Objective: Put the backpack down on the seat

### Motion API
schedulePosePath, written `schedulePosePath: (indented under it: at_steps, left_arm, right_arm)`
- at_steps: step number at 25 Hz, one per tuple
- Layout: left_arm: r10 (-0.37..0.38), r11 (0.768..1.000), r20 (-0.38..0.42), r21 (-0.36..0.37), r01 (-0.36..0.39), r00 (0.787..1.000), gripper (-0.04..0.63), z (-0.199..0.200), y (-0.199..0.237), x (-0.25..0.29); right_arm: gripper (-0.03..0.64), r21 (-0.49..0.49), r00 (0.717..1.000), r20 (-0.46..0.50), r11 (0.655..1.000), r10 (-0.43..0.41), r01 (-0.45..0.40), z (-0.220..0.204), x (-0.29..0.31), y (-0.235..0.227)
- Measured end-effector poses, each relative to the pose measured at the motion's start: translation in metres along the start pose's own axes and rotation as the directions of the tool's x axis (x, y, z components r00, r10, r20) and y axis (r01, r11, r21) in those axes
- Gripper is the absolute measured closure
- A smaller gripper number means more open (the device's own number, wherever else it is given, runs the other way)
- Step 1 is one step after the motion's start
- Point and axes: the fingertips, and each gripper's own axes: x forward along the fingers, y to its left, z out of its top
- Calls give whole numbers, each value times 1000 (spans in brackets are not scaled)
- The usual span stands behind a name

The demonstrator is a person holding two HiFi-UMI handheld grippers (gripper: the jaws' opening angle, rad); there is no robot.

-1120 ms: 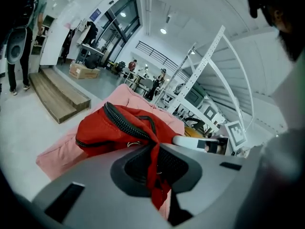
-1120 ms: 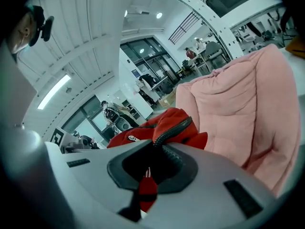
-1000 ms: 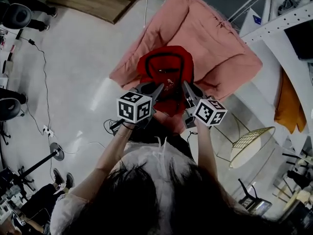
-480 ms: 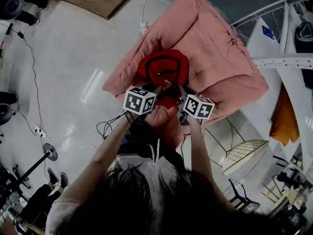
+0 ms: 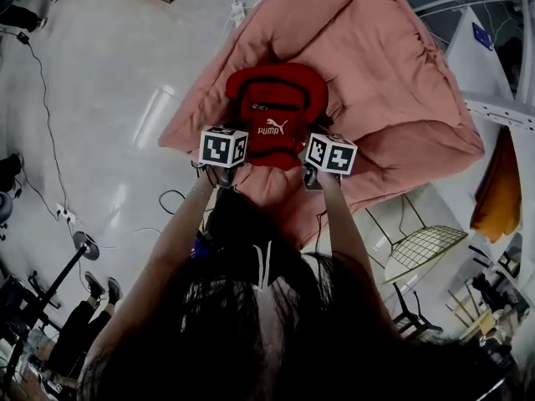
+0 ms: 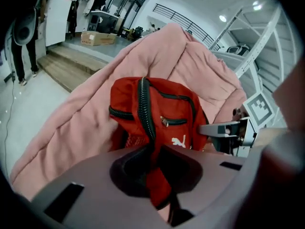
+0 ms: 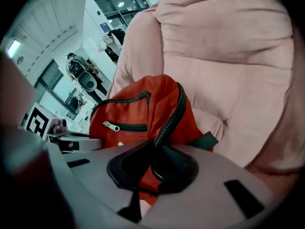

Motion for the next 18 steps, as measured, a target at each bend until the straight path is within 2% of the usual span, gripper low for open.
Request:
schedulePosePath:
  at_steps: [4,7,12,14,16,18]
  left_arm:
    - [41,998,-22,50,-40,999,548,-10,19,13]
    - [46,998,-10,41,-46,999,548,-9,21,23]
    - [27,999,-6,-34,-27,1000,529,-12,19,19]
    - [4,996,-3,-92,-5,1000,500,-16,18,11]
    - [-9,988,24,-156,12,1000,464,-19,18,0]
    - [-11,982,70,-188,24,997,424,-16,15,-13]
  right_arm:
    - [575,-9,997,-51,999,-52,51,-11,23,-14]
    - [574,-19,996,-75,998,-55,53,-13,31,-20]
    - [572,-45,994,-85,997,-66,62,-14,14,-23]
    - [562,-40,994,-71,996,-87,84,-13,2,-25]
    - [521,-23,995,-51,997,-81,80,-15,-10,-24]
    - [470,-10,997,-36,998,-66,66,-19,-23,-25]
